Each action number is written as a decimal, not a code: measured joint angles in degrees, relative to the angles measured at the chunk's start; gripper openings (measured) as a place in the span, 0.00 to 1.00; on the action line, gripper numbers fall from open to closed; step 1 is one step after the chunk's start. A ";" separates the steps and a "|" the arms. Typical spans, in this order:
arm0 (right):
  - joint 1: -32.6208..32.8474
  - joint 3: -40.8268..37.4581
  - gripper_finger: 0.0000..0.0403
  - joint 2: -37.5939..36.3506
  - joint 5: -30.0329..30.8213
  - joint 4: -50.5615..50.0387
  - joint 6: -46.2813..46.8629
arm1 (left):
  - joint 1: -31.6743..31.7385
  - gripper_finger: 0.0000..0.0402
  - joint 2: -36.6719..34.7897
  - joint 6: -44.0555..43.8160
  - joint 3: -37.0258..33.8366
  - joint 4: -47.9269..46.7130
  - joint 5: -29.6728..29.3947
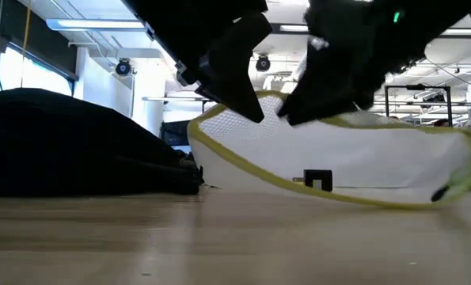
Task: Unpack backpack
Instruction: Remove the black charger adapter from the transparent zip bag
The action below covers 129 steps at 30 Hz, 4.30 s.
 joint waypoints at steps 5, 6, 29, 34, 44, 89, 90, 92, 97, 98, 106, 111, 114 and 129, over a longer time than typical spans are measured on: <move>-2.99 1.10 0.46 -0.09 -0.37 -11.76 7.97 | -1.22 0.00 0.00 0.96 0.00 1.21 1.04; -3.50 0.74 0.46 -0.06 -0.77 -13.20 9.32 | -1.35 0.00 0.00 1.47 0.00 1.60 1.12; -15.24 -1.02 0.66 6.40 -13.49 -3.90 2.00 | -1.75 0.00 0.02 5.54 0.00 0.83 -11.72; -15.22 -1.04 0.66 6.58 -6.27 -5.23 5.75 | -1.89 0.00 0.02 5.87 0.00 0.78 -14.31; -18.13 -1.04 0.67 10.90 0.20 2.14 1.91 | -1.99 0.00 0.02 6.70 0.00 0.73 -14.83; -20.06 -1.06 0.00 5.96 -18.79 8.65 -12.30 | -2.04 0.00 0.00 5.48 0.00 -2.55 -12.26; -19.46 -1.06 0.00 5.10 -18.69 7.15 -12.32 | -2.04 0.00 0.00 5.48 0.00 -2.66 -12.35; -18.23 -1.06 0.00 3.64 -18.57 5.01 -12.66 | -2.00 0.00 0.00 5.48 0.00 -2.78 -12.61; -15.30 -1.05 0.00 3.14 -17.81 4.33 -13.93 | -1.99 0.00 0.00 5.47 0.00 -2.98 -13.37; -14.93 -1.02 0.00 3.06 -18.41 3.82 -13.90 | -1.99 0.00 0.00 5.45 0.00 -3.12 -13.39; -10.55 -0.99 0.00 0.81 -17.48 -9.80 -6.50 | -1.97 0.00 0.00 5.07 0.00 -3.40 -13.48; -7.10 -0.99 0.00 0.81 -16.64 -12.89 -4.91 | -1.97 0.00 0.00 5.04 0.00 -3.46 -13.50; -5.18 -0.99 0.00 0.81 -16.61 -13.21 -4.72 | -1.93 0.00 0.00 5.02 0.00 -3.46 -13.48; -4.48 -0.97 0.42 0.81 -22.80 -18.45 -4.22 | -1.93 0.00 0.00 4.96 0.00 -3.31 -11.79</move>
